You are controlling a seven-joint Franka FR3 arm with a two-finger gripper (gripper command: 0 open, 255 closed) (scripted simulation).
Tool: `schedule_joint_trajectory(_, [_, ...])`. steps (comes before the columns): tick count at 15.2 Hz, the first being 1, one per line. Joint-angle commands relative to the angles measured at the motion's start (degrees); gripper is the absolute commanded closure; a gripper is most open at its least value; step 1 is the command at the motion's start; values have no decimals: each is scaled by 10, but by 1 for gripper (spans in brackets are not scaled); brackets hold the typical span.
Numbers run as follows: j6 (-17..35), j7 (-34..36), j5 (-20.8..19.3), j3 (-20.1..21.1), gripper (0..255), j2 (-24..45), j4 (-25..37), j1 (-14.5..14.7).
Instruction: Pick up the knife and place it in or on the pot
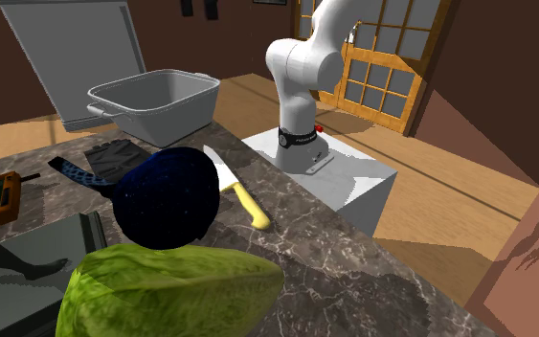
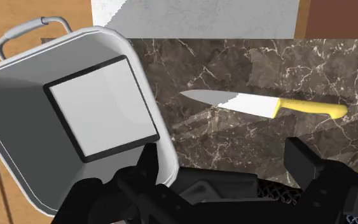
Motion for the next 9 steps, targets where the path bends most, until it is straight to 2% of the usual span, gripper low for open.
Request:
schedule_joint_trajectory(1, [0,0,0,0,0,0,0,0])
schedule_joint_trajectory(9, [90,275,100,120,0,-36,-131,-52])
